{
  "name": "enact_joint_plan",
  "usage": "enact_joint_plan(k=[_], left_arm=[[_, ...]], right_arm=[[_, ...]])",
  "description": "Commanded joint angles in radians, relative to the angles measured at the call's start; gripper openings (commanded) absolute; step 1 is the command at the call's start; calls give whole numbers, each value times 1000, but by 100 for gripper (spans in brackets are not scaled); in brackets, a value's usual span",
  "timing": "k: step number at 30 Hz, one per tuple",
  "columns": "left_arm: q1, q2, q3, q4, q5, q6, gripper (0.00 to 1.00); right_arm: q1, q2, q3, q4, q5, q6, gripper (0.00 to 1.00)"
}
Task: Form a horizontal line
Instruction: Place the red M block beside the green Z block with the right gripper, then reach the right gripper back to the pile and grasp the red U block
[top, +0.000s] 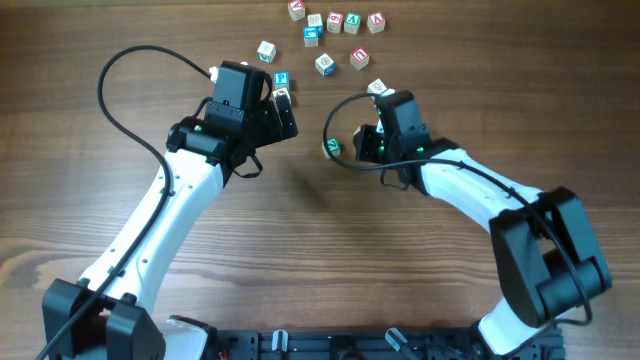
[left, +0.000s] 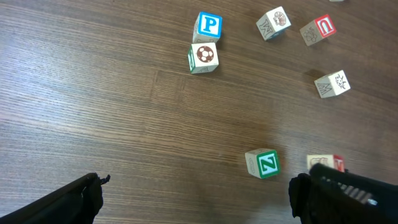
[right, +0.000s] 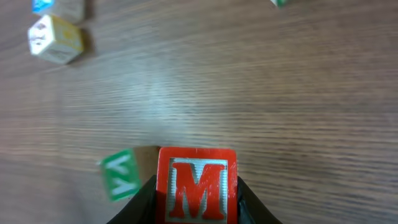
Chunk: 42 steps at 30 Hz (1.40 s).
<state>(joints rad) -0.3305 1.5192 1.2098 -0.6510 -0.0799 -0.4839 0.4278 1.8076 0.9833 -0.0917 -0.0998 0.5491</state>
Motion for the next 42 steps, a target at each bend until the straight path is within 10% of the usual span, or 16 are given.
enact_joint_plan(k=[1,7,23,33,42], left_arm=[[3,-8,-6,3,5,5,100],[3,-8,-6,3,5,5,100],[3,-8,-6,2,5,5,100],[3,-8,-6,2,5,5,100],[3,-8,-6,2,5,5,100]], right_arm=[[5,56,-10,61,-3,35,28],[5,91,-10,113,-54,42,30],[-32,-74,55,151,-123,68,79],[-50,-331,86,59,172,-114,88],[-50,-161,401,-77,169,-257,92]])
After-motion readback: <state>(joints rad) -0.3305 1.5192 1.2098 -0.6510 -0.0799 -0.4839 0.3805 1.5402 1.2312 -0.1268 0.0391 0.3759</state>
